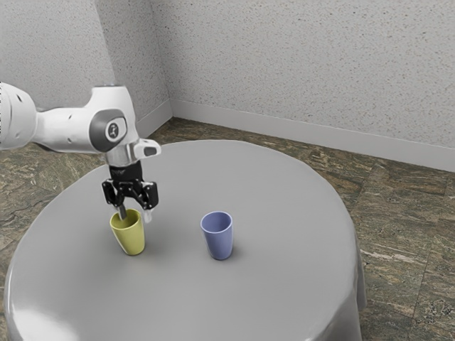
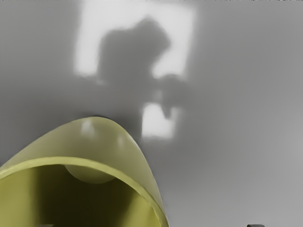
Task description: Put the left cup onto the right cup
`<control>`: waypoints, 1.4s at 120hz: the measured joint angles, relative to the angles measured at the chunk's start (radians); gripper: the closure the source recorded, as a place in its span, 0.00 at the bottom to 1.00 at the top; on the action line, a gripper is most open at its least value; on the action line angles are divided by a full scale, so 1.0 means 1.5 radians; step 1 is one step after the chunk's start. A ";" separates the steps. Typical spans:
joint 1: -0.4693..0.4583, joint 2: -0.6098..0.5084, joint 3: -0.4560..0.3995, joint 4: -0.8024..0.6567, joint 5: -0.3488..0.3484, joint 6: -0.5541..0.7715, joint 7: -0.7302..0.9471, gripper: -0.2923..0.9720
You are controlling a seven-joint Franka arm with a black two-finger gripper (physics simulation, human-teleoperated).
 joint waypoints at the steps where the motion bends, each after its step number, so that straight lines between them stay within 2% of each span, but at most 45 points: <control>1: 0.000 0.001 0.000 0.000 0.000 0.000 0.000 0.37; 45: 0.001 0.034 0.000 0.005 -0.001 0.015 0.005 0.42; 132: 0.004 0.044 0.005 0.005 -0.013 0.026 0.009 0.76; 168: 0.005 0.043 0.004 0.005 -0.010 0.028 0.006 0.84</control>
